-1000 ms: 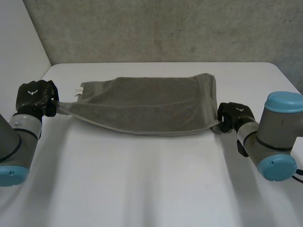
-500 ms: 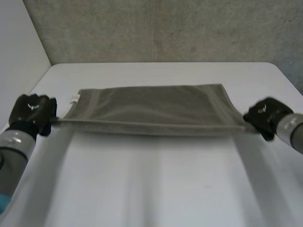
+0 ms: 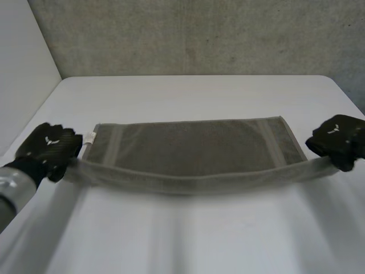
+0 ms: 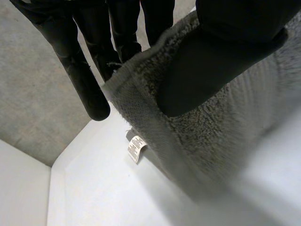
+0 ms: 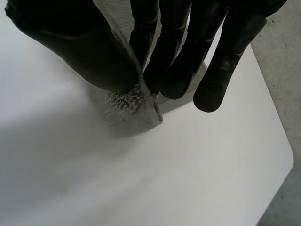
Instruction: Fold the laundry
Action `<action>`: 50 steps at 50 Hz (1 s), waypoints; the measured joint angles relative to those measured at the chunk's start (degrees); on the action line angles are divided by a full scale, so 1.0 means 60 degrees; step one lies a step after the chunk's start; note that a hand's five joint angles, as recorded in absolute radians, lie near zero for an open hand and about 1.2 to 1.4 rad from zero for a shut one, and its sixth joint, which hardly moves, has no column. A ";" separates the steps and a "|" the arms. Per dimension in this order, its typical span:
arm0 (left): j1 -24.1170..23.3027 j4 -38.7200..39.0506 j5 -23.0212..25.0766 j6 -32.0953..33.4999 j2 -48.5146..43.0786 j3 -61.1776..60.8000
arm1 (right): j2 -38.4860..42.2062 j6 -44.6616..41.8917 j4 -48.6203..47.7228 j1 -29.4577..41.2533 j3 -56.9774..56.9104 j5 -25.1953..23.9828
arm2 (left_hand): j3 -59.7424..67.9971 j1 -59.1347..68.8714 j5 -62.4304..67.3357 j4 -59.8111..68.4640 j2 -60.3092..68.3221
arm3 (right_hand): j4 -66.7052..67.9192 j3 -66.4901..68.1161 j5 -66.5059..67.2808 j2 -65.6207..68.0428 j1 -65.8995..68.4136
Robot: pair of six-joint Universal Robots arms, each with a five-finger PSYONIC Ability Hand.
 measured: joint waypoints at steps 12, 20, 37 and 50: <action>-0.1179 0.0560 -0.2253 -0.0360 -0.4631 0.4232 | 0.3347 0.1576 -0.1870 0.1414 -0.3736 0.1352 | 0.0000 0.0000 0.0000 0.0002 0.0001 | 0.0021 0.0008 0.0002 0.0000 0.0000; -0.1485 0.0634 -0.2728 -0.0914 -0.6494 0.6867 | 0.4955 0.2126 -0.3994 0.1797 -0.5702 0.1844 | 0.0000 0.0000 0.0000 0.0002 0.0001 | 0.0021 0.0011 0.0002 0.0000 0.0000; -0.1756 0.0678 -0.3283 -0.1014 -0.8207 0.9164 | 0.7271 0.2053 -0.4877 0.2049 -0.8370 0.2350 | 0.0000 0.0000 0.0001 0.0002 0.0001 | 0.0022 0.0017 0.0003 0.0001 0.0000; -0.1839 0.0675 -0.3265 -0.1000 -0.8522 0.9382 | 0.7758 0.2065 -0.4881 0.2043 -0.8489 0.2323 | -0.1792 -0.1273 -0.1464 -0.1603 -0.1807 | -0.0548 -0.0695 -0.0568 -0.0718 -0.0709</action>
